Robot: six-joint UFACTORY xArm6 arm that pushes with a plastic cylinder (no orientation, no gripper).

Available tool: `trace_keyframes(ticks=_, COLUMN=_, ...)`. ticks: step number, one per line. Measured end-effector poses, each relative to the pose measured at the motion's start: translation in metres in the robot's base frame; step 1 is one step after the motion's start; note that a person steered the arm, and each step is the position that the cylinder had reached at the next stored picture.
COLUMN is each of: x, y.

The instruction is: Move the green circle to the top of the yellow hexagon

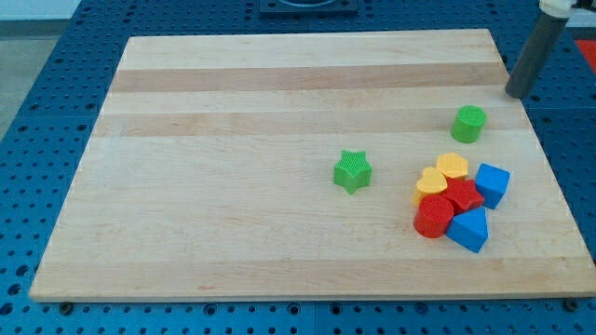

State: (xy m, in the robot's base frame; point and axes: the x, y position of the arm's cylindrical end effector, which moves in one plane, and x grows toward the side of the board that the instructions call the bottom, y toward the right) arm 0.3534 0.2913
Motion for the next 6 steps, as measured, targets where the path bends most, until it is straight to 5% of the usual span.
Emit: trace_keyframes(ticks=6, x=0.029, y=-0.072)
